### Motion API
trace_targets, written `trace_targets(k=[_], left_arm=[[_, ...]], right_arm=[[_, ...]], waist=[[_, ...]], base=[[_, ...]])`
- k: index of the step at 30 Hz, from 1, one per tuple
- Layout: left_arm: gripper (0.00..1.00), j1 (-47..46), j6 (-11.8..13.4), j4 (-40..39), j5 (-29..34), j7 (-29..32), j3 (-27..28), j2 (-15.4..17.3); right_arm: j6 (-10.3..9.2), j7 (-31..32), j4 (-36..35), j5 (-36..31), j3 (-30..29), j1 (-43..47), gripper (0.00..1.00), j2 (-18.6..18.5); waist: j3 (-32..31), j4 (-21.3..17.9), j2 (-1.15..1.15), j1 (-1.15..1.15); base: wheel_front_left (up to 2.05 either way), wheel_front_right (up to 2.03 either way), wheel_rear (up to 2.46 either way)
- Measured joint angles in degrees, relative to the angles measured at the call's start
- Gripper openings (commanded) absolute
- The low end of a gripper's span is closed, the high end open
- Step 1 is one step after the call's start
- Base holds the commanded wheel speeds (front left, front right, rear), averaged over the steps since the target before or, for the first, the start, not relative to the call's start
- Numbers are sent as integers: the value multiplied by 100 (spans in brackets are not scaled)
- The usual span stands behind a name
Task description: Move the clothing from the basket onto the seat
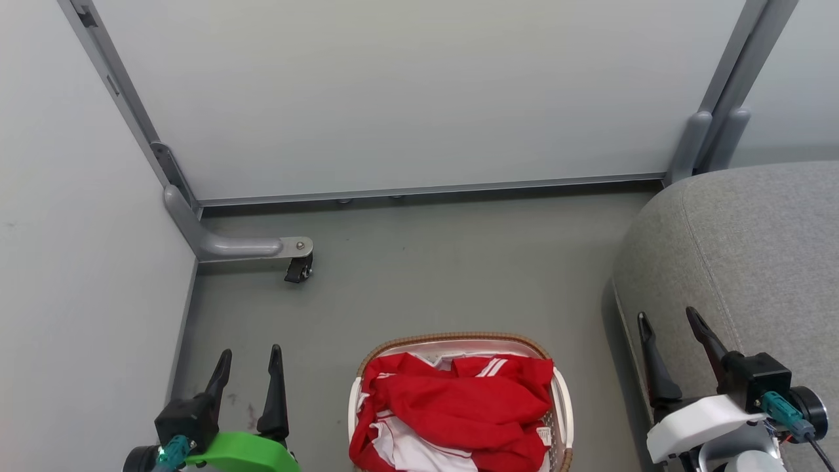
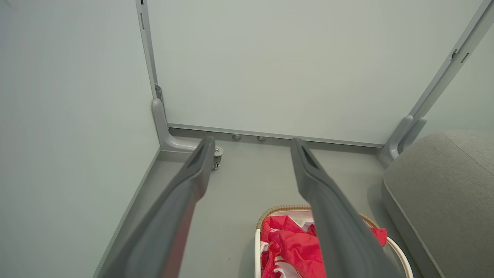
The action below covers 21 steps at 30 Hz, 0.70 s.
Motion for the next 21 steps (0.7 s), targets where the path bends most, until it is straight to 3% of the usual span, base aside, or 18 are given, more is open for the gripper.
trace_targets(k=[21], left_arm=[[100,1,22,79,156,-51,-42,1]], right_arm=[[0,-49,5,-197,5,2,100,-3]], waist=[[32,6,0,0]], base=[[0,0,0]])
